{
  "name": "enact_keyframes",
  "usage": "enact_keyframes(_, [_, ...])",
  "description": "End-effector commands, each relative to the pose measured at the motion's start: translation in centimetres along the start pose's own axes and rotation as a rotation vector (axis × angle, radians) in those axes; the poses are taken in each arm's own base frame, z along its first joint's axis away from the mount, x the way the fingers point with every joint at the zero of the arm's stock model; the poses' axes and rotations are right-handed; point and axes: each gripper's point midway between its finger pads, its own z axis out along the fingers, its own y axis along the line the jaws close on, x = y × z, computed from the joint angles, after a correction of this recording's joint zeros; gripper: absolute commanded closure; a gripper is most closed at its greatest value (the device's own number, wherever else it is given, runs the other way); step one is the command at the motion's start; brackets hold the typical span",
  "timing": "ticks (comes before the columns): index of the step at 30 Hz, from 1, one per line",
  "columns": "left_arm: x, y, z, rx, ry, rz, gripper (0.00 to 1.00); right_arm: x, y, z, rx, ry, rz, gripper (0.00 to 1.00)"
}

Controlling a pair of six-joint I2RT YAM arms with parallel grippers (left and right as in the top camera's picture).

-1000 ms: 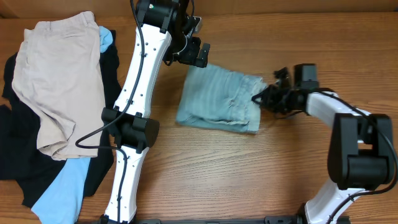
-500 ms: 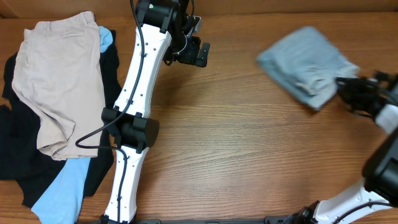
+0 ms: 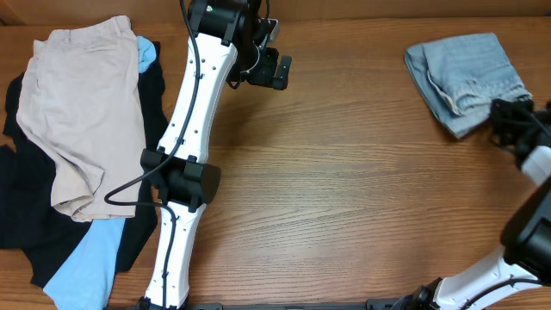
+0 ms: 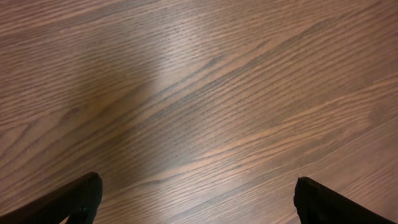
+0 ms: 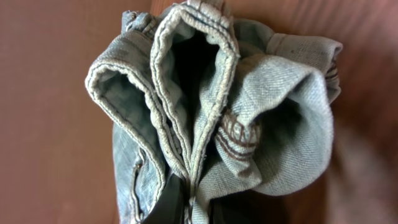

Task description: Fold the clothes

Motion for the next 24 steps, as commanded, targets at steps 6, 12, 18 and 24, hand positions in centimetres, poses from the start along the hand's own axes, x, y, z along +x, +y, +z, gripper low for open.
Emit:
enact_keyframes(6, [-0.5, -0.1, -0.8, -0.004, -0.032, -0.032, 0.00, -3.0, 1.9, 1.0, 0.093, -0.344, 0.086, 0.95])
enact_keyframes(12, [-1.0, -0.1, -0.8, -0.002, -0.052, -0.027, 0.00, -3.0, 2.5, 2.4, 0.019, -0.329, 0.069, 0.93])
enact_keyframes(18, [-1.2, -0.1, -0.8, 0.000, -0.062, -0.025, 0.00, -1.6, 0.9, 4.3, 0.021, -0.272, 0.059, 0.93])
enact_keyframes(24, [-1.4, -0.2, -0.8, 0.001, -0.068, -0.022, 0.00, -2.1, 2.3, 3.9, -0.042, -0.228, -0.069, 0.00])
